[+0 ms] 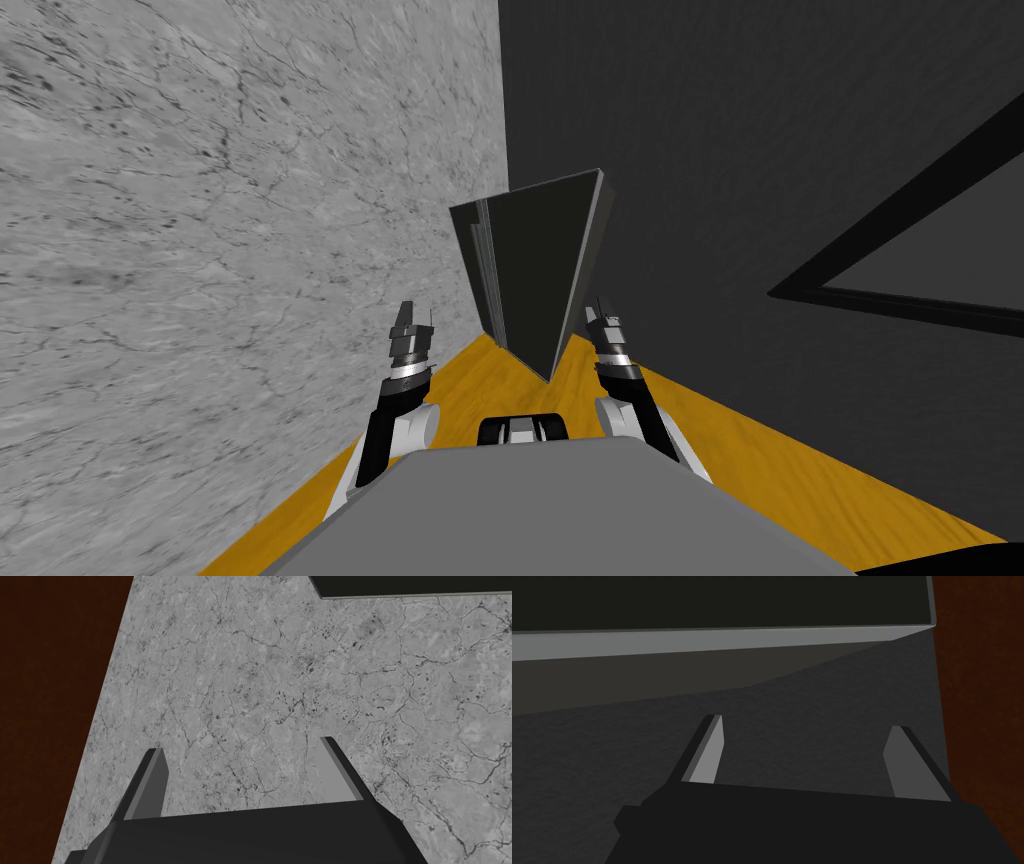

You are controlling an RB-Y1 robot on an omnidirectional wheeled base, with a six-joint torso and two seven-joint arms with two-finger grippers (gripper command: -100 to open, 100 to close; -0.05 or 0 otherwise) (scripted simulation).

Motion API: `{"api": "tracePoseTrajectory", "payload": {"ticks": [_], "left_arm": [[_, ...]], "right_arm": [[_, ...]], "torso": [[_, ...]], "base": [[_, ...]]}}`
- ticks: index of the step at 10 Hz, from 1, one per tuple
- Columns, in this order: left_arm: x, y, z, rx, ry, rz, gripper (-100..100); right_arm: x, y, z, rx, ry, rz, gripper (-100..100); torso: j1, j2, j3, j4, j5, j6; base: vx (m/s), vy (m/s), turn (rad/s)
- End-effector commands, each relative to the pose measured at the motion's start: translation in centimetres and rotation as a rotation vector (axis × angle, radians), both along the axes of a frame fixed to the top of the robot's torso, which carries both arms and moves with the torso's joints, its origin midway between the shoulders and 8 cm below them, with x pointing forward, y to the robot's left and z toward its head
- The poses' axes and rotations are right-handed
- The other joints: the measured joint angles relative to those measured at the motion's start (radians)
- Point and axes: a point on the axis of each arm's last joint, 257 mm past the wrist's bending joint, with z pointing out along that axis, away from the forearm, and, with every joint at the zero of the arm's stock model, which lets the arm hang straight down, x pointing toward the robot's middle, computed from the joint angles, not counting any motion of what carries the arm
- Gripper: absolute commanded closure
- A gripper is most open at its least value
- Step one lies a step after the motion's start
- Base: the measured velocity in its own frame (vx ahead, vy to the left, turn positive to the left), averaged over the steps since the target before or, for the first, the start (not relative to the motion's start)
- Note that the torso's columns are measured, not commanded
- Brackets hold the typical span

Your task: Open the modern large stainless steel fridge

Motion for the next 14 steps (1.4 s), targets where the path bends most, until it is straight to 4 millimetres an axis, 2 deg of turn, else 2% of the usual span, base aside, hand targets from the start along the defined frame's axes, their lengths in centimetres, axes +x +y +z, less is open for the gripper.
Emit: {"api": "tracePoseTrajectory", "payload": {"ticks": [1, 2, 4, 6, 11, 14], "left_arm": [[0.0, 0.0, 0.0, 0.0, 0.0, 0.0, 0], [0.0, 0.0, 0.0, 0.0, 0.0, 0.0, 0], [0.0, 0.0, 0.0, 0.0, 0.001, 0.0, 0], [0.0, 0.0, 0.0, 0.0, 0.001, 0.0, 0], [0.0, 0.0, 0.0, 0.0, 0.001, 0.0, 0], [0.0, 0.0, 0.0, 0.0, 0.001, 0.0, 0]], "right_arm": [[0.0, 0.0, 0.0, 0.0, 0.0, 0.0, 0], [-0.3, -0.7, -0.3, -0.048, 0.011, -0.009, -100], [-1.0, -2.4, -0.7, -0.134, 0.03, -0.043, -100], [-2.1, -4.5, -1.0, -0.234, 0.052, -0.088, -100], [-3.8, -8.1, -0.8, -0.368, 0.078, -0.172, -100], [-5.6, -10.6, -0.6, -0.503, 0.106, -0.231, -100]], "torso": [[0.0, 0.074, -0.148, 0.074, 0.0, 0.0], [0.0, 0.148, -0.295, 0.148, 0.0, 0.0], [0.001, 0.189, -0.385, 0.19, 0.0, 0.0], [0.001, 0.191, -0.391, 0.193, 0.0, 0.0], [0.0, 0.194, -0.389, 0.195, 0.0, 0.0], [0.0, 0.194, -0.39, 0.194, 0.0, 0.0]], "base": [[0.0, 0.0, 0.0], [0.023, 0.016, 0.072], [0.05, 0.039, 0.118], [0.101, 0.062, 0.183], [0.064, 0.041, 0.105], [0.084, 0.048, 0.152]]}}
